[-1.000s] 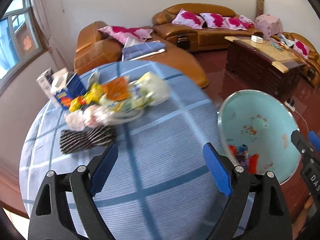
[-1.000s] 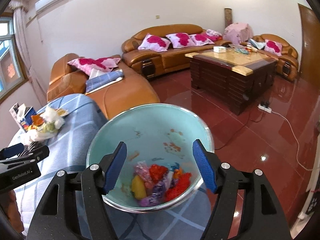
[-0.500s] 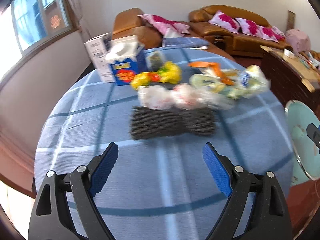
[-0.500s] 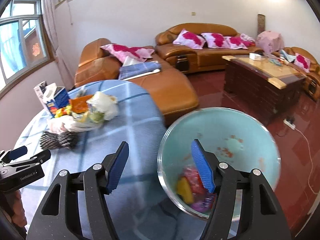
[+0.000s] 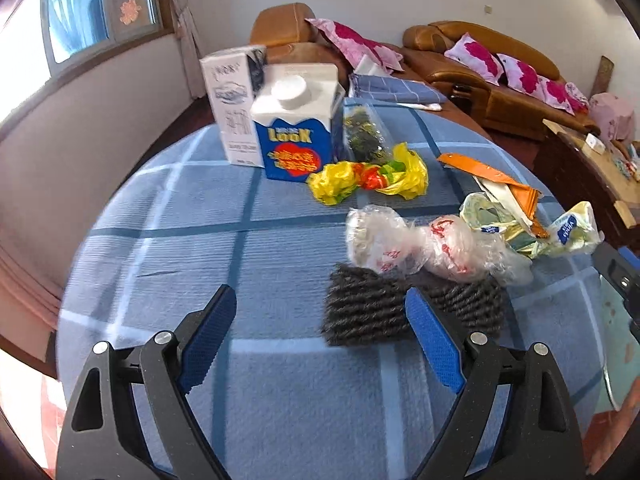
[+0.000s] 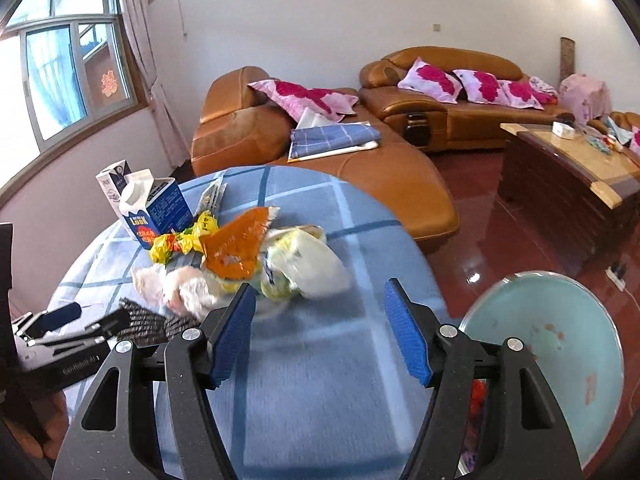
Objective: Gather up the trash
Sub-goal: 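Grasp the black scrubber with the left tool while the right tool grasps the white plastic bags, then carry the white plastic bags over the teal bucket with the right tool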
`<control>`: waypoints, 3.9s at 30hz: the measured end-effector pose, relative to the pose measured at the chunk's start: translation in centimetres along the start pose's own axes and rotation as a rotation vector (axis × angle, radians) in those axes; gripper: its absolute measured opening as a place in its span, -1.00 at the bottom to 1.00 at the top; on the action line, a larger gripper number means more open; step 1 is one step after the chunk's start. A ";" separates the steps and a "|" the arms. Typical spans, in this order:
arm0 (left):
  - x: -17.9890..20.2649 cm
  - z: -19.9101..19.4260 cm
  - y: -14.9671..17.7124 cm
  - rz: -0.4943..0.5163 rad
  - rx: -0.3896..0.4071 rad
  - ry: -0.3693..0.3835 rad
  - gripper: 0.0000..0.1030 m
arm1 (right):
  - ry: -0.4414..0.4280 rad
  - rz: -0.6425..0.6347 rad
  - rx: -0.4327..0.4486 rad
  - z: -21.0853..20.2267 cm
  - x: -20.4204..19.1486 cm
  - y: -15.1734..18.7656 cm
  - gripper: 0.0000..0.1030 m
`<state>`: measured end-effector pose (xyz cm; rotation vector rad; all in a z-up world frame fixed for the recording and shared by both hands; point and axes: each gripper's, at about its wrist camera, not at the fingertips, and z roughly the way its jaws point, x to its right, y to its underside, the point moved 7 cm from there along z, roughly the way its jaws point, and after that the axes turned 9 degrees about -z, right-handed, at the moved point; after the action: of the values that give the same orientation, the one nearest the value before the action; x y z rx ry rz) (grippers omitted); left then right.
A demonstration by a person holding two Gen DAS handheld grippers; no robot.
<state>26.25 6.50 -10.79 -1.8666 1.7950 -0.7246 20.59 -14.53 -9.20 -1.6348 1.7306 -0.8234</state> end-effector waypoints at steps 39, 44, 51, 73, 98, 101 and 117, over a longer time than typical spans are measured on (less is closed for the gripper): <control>-6.3 -6.8 3.9 -0.101 0.025 0.046 -0.64 | -0.022 -0.015 0.017 -7.6 -0.7 4.3 -0.13; -7.9 -8.7 4.0 -0.110 0.069 -0.010 -0.64 | -0.003 -0.005 0.029 -8.6 -0.1 4.9 -0.13; -8.1 -11.0 3.6 -0.135 0.120 -0.017 -0.64 | 0.023 -0.003 0.074 -10.5 0.4 5.0 -0.13; 1.1 -13.5 5.5 0.012 0.143 0.039 -0.63 | 0.095 0.065 0.112 -14.0 4.5 7.4 -0.13; 12.2 -14.5 6.2 0.174 0.173 0.114 -0.63 | 0.198 0.159 0.124 -15.7 10.6 9.3 -0.13; 13.2 -14.6 6.3 0.189 0.176 0.121 -0.63 | 0.221 0.160 0.129 -15.9 11.2 9.4 -0.13; 18.2 -14.7 6.5 0.259 0.180 0.171 -0.63 | 0.298 0.249 0.106 -15.7 15.6 10.3 -0.13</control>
<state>12.06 -11.44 -2.63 -1.4617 1.9582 -0.9353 1.13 -29.18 -7.86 -1.2428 2.0060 -1.0562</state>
